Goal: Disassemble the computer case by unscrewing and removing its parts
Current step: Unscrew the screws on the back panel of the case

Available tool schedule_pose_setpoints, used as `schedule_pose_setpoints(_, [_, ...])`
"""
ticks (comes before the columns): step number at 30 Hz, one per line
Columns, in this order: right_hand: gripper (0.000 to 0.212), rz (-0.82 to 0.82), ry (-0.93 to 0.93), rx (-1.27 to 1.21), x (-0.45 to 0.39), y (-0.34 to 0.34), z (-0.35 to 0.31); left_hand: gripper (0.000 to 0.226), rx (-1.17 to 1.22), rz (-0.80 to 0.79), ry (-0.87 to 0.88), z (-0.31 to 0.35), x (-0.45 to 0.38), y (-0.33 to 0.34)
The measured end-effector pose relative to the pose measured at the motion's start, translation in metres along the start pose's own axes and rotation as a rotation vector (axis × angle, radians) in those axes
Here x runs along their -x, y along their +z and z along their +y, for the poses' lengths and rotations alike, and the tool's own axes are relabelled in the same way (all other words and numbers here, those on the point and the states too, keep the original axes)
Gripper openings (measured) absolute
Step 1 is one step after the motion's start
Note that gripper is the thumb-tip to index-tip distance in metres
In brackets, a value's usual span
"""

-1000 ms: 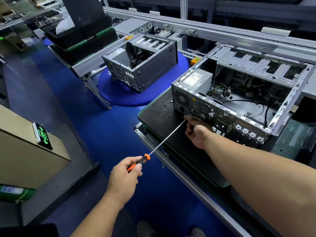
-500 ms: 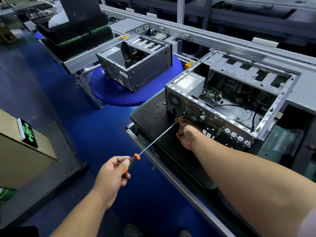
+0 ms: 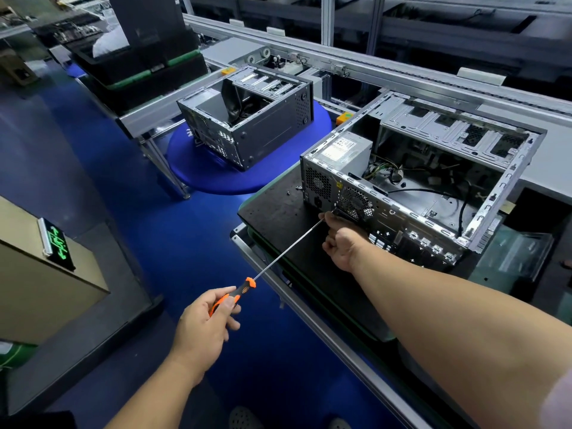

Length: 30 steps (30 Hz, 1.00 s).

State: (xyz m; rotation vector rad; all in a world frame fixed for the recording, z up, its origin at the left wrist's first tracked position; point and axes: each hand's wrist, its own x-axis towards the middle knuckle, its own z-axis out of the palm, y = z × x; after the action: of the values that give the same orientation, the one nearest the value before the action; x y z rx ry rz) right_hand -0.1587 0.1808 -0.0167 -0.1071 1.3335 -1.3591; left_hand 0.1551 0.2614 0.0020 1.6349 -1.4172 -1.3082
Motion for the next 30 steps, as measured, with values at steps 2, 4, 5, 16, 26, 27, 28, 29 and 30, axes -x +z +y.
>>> schedule_pose_setpoints(2, [0.021,-0.030,0.016,-0.029,0.000,-0.001,0.002,0.026,0.181,-0.049,-0.152,0.005,0.000,0.001])
schedule_pose_setpoints(4, [0.021,-0.071,0.043,-0.085,-0.001,-0.002,0.006,0.039,0.349,-0.067,-0.344,0.012,0.001,0.002])
schedule_pose_setpoints(5, [0.021,-0.090,0.053,-0.111,-0.001,-0.002,0.009,0.044,0.402,-0.066,-0.419,0.013,0.000,0.003])
schedule_pose_setpoints(16, [0.020,-0.310,0.062,-0.118,-0.005,-0.019,0.021,0.043,0.431,-0.026,-0.487,0.021,0.005,0.013])
schedule_pose_setpoints(26, [0.008,-0.257,0.047,-0.101,-0.002,-0.011,0.018,0.045,-0.276,0.189,0.105,0.009,0.018,0.022])
schedule_pose_setpoints(27, [0.008,-0.256,0.047,-0.105,-0.002,-0.012,0.018,0.044,-0.265,0.192,0.105,0.005,0.017,0.022])
schedule_pose_setpoints(28, [0.008,-0.258,0.048,-0.108,-0.002,-0.013,0.019,0.043,-0.247,0.188,0.097,0.003,0.016,0.022])
schedule_pose_setpoints(29, [0.008,-0.260,0.050,-0.109,-0.002,-0.013,0.019,0.039,-0.217,0.186,0.073,0.001,0.015,0.022])
schedule_pose_setpoints(30, [0.008,-0.262,0.050,-0.107,-0.003,-0.014,0.019,0.034,-0.168,0.178,0.035,0.000,0.014,0.022])
